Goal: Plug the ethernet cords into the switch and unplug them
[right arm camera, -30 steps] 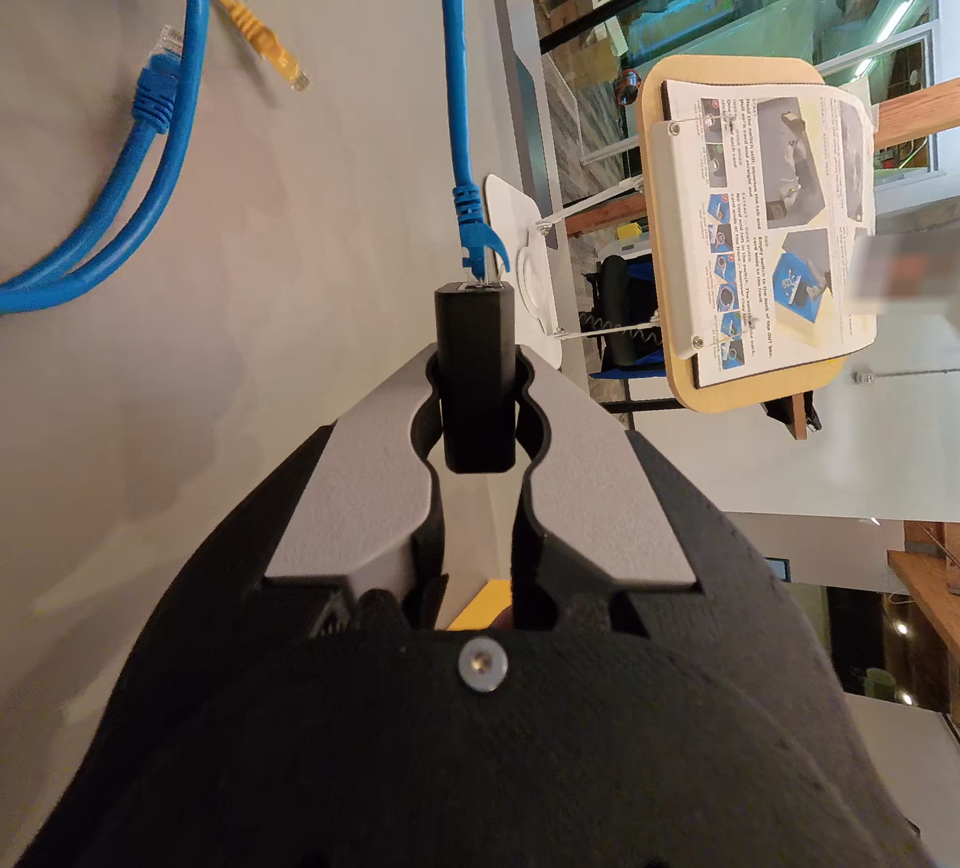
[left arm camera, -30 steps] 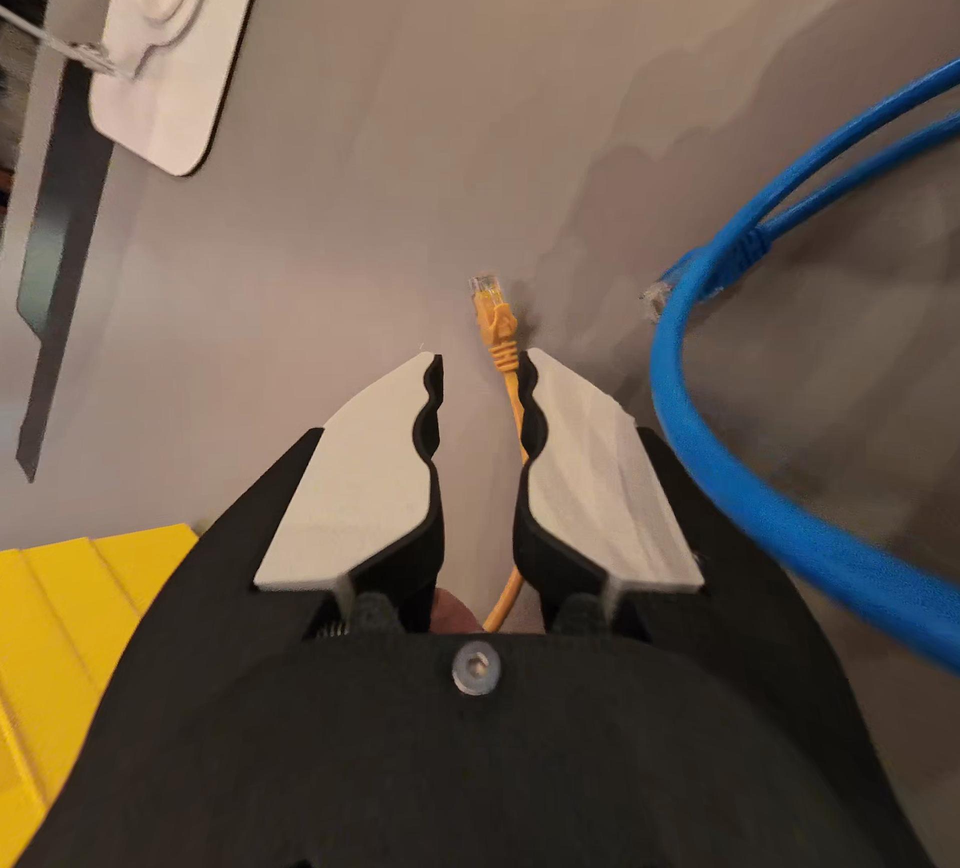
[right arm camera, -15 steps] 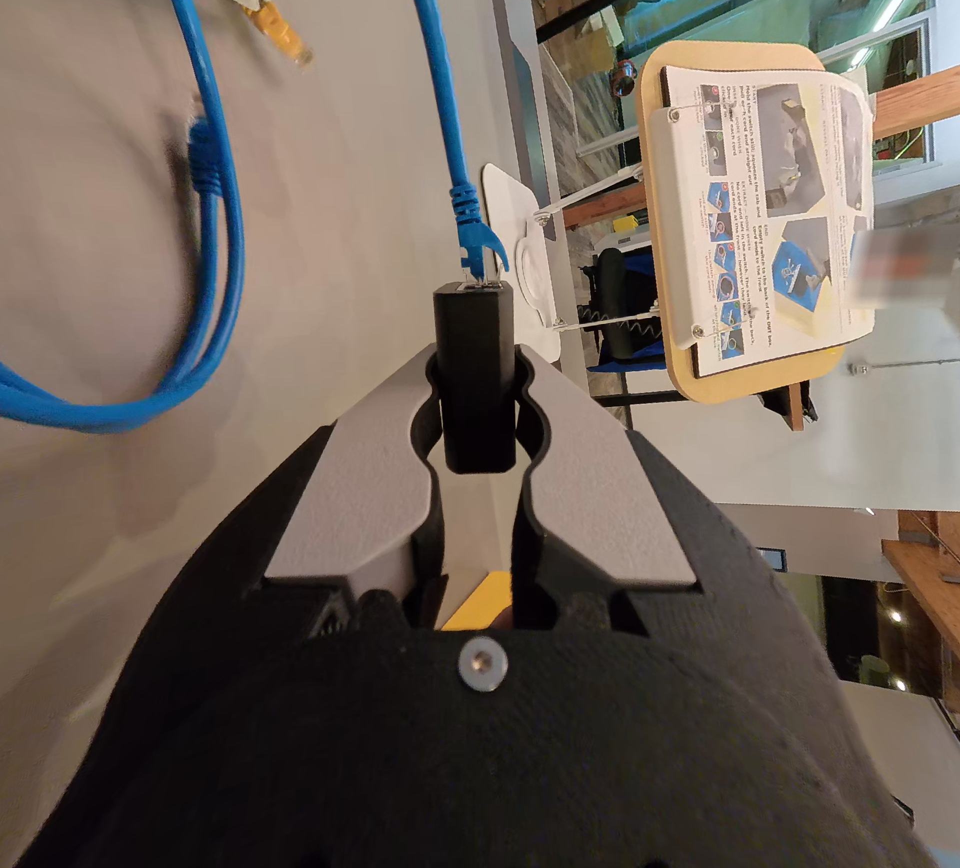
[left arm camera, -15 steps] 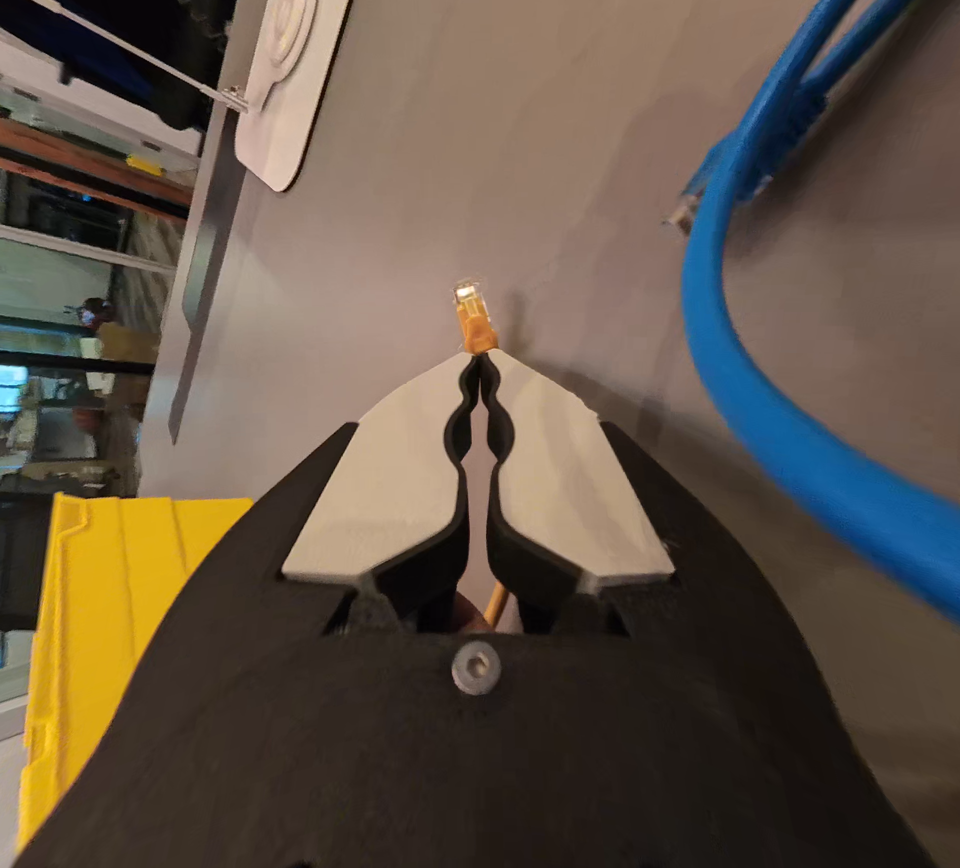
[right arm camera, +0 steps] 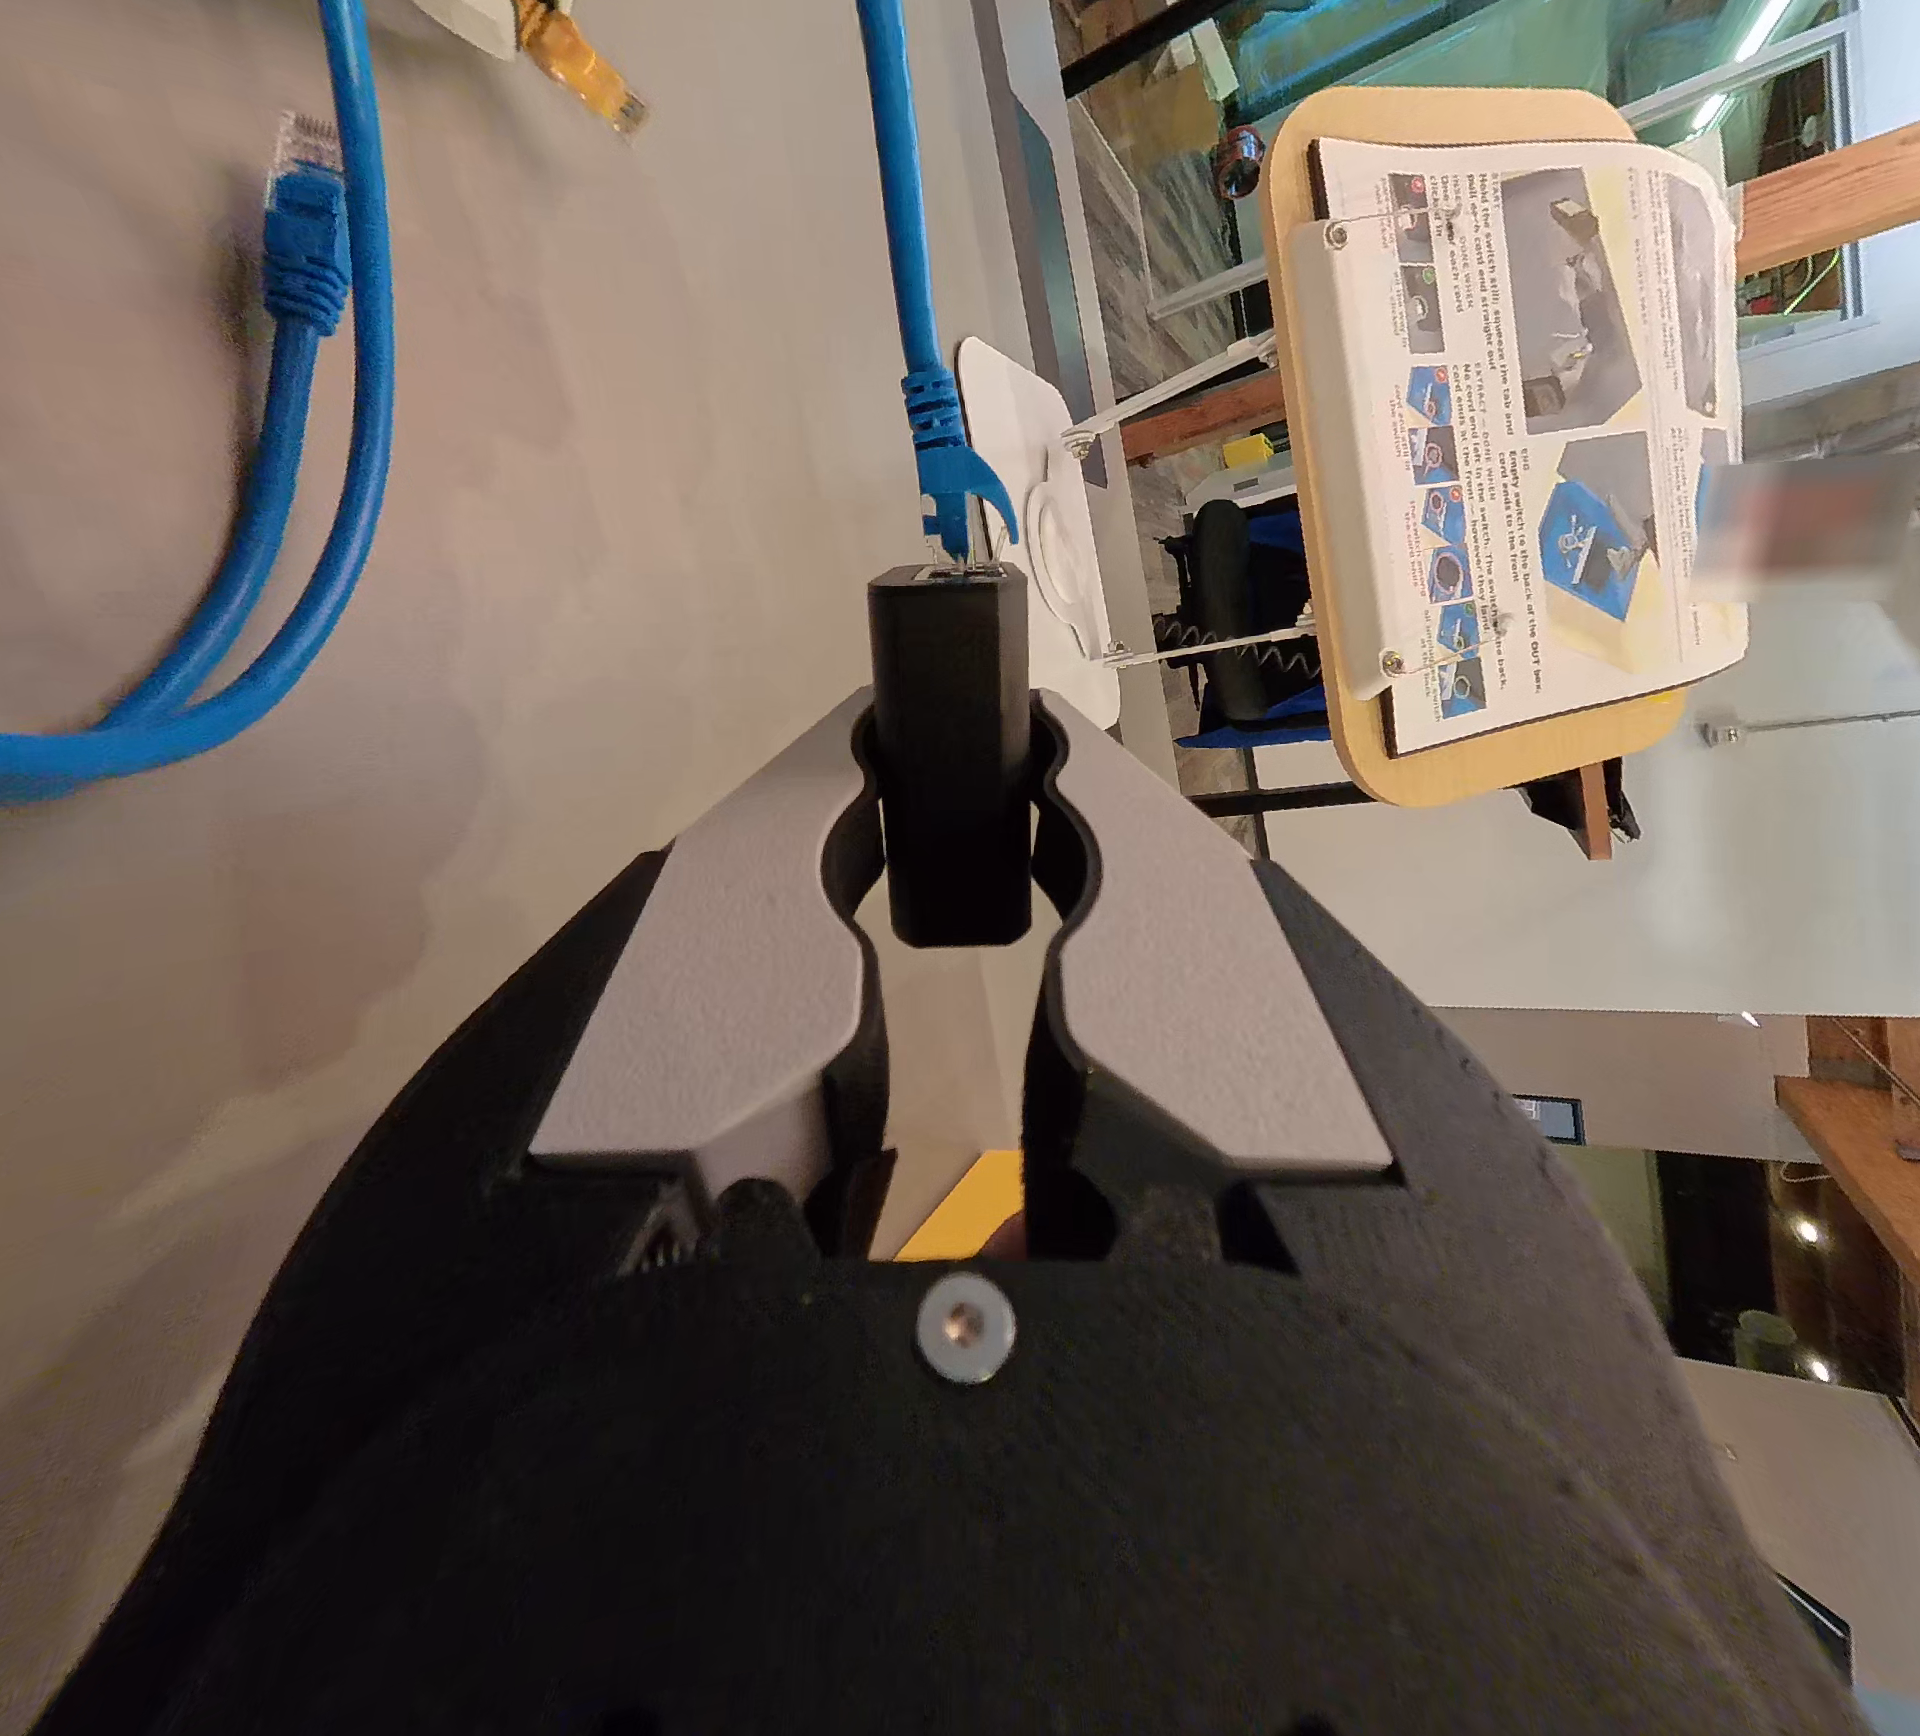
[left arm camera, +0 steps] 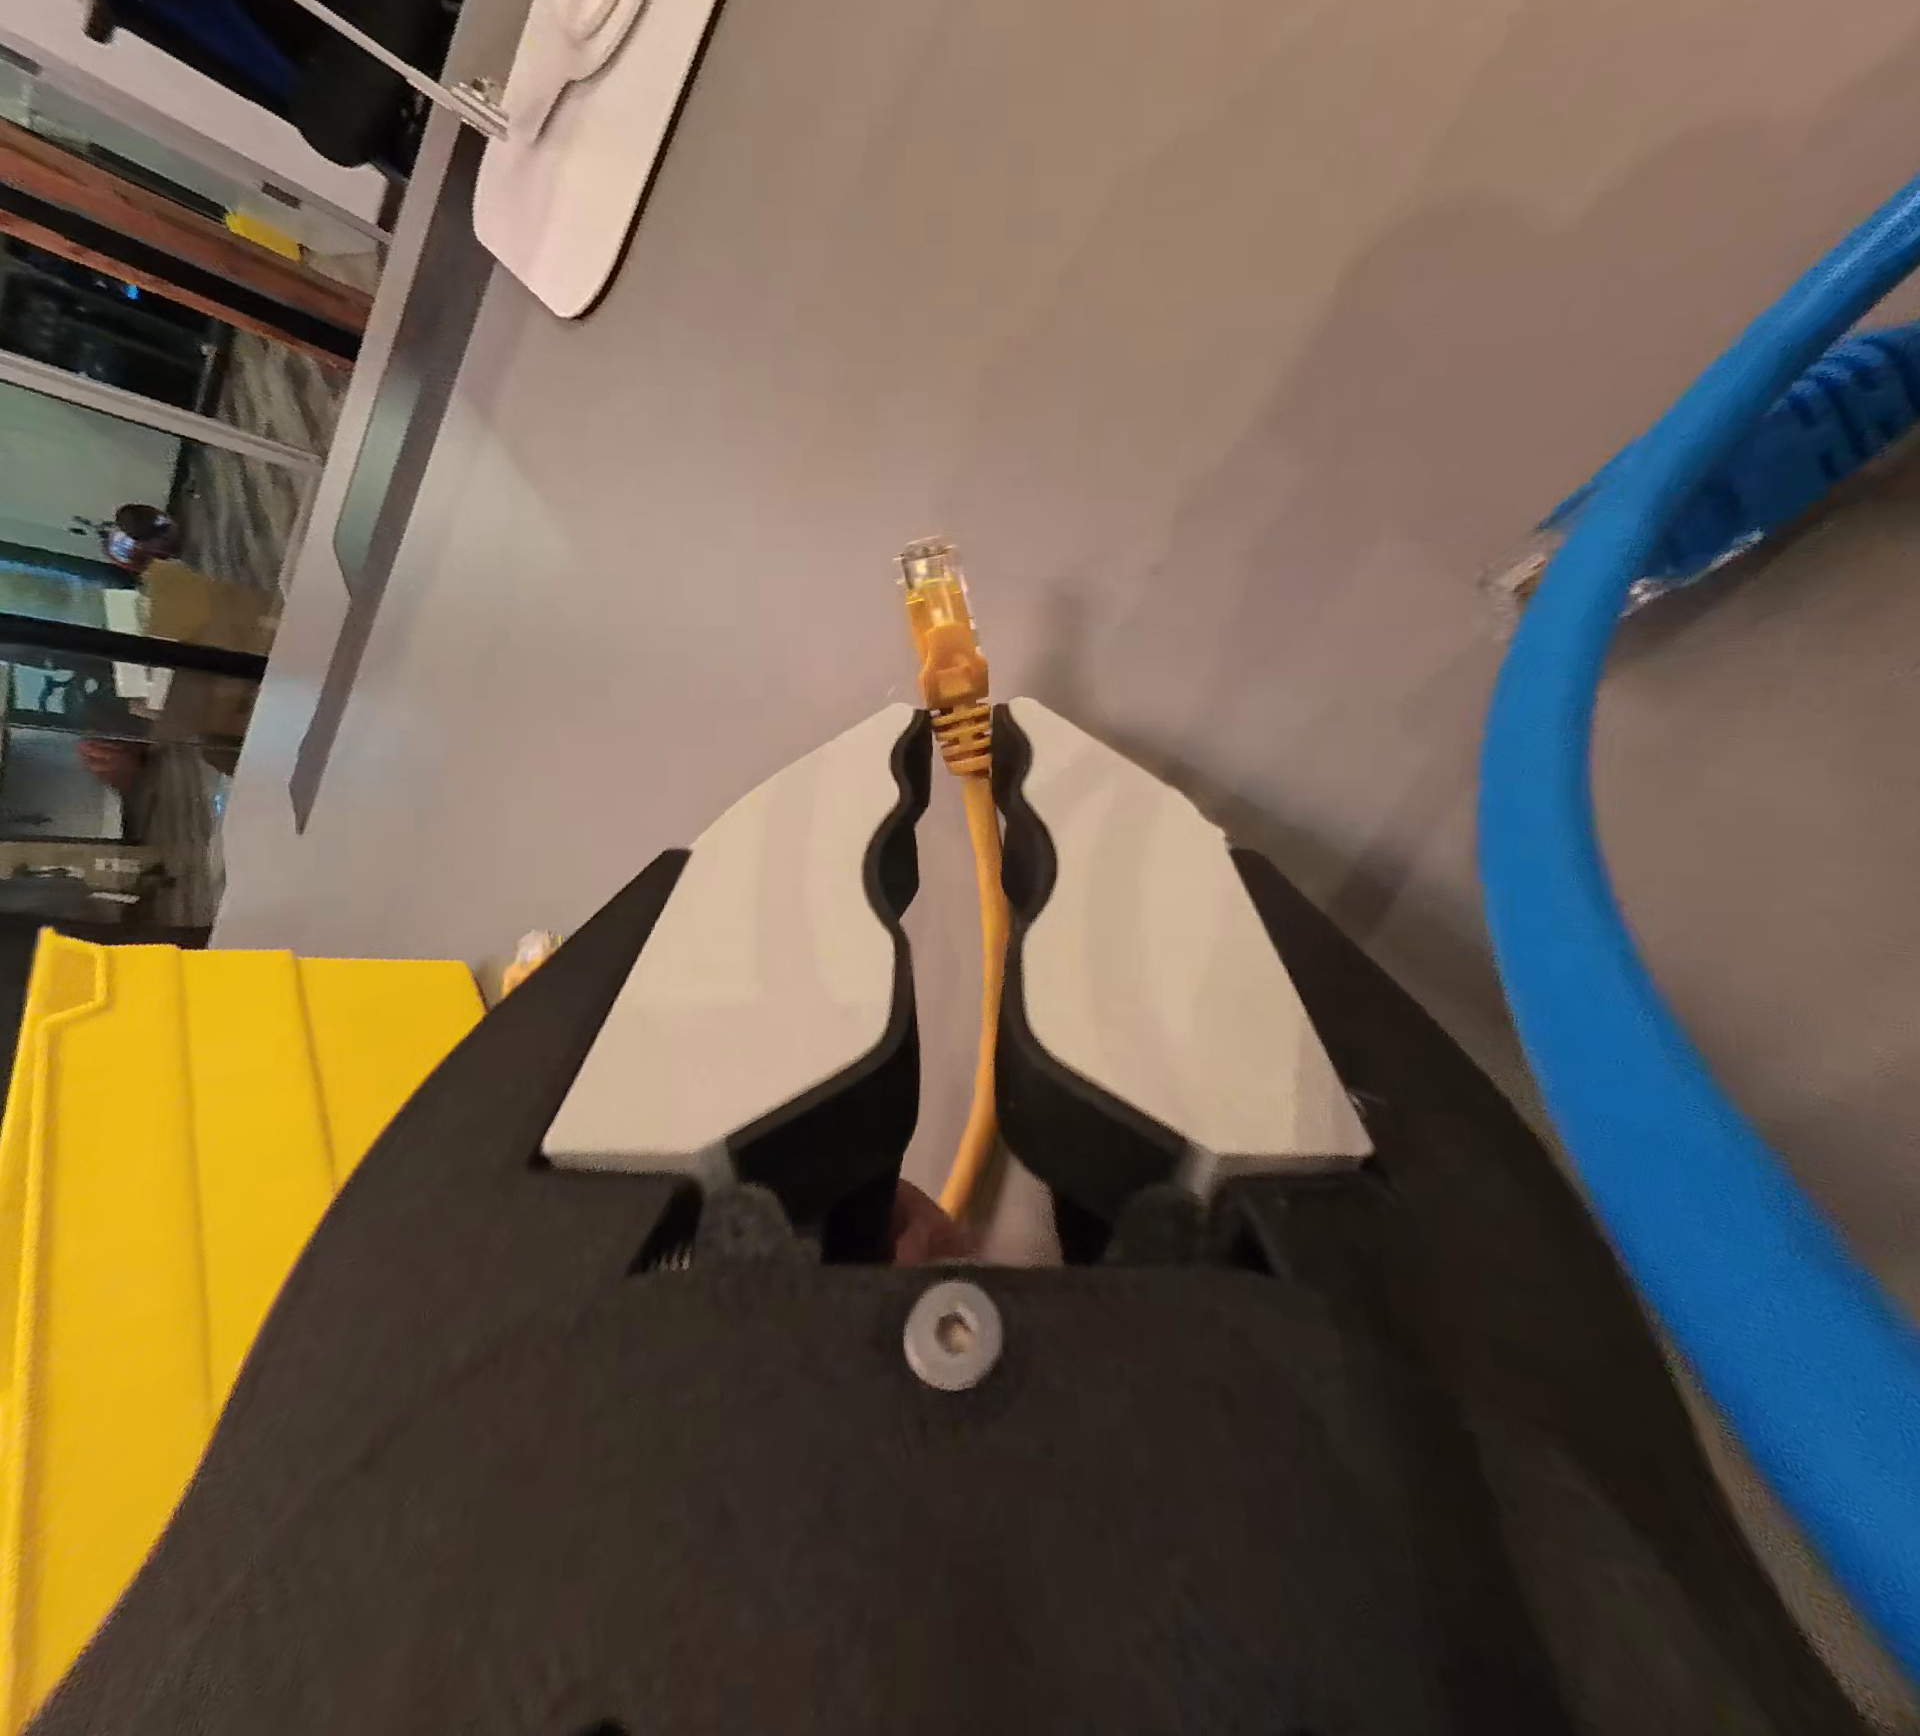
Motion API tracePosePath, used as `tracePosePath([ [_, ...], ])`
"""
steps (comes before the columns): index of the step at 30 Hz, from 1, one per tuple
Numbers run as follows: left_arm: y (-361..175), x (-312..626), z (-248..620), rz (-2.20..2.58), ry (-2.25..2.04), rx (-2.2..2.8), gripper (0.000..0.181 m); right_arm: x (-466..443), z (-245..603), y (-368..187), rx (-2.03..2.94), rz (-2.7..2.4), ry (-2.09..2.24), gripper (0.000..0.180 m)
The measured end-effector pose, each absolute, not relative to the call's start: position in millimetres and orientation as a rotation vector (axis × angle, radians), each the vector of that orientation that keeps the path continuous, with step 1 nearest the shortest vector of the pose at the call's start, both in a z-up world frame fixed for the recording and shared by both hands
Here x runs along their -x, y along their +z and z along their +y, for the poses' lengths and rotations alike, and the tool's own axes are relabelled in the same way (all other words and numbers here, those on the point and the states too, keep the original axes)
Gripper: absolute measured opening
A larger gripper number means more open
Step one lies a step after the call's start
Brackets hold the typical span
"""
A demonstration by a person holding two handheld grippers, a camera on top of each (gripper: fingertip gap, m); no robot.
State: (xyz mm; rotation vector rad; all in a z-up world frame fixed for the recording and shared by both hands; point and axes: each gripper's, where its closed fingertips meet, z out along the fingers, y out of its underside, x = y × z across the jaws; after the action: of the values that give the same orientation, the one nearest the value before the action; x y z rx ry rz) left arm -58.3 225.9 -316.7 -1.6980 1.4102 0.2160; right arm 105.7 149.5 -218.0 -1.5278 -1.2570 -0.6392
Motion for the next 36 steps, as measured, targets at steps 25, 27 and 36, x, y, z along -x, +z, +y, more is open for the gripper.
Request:
tracePosePath([
  [25, -295.8, 56.2, 177.4, 1.860, -0.565, 2.053, 0.010, -89.9, 159.6, -229.9, 1.479, -1.361, -0.709, 0.022],
  [27, -315.4, 57.6, 174.0, 1.913, -0.527, 2.078, 0.010, -89.5, 157.6, -233.4, 1.484, -1.374, -0.706, 0.022],
  [36, -319.4, 59.1, 190.9, 1.862, -0.295, 1.873, 0.032, -91.3, 154.0, -238.2, 1.497, -1.376, -0.685, 0.022],
])
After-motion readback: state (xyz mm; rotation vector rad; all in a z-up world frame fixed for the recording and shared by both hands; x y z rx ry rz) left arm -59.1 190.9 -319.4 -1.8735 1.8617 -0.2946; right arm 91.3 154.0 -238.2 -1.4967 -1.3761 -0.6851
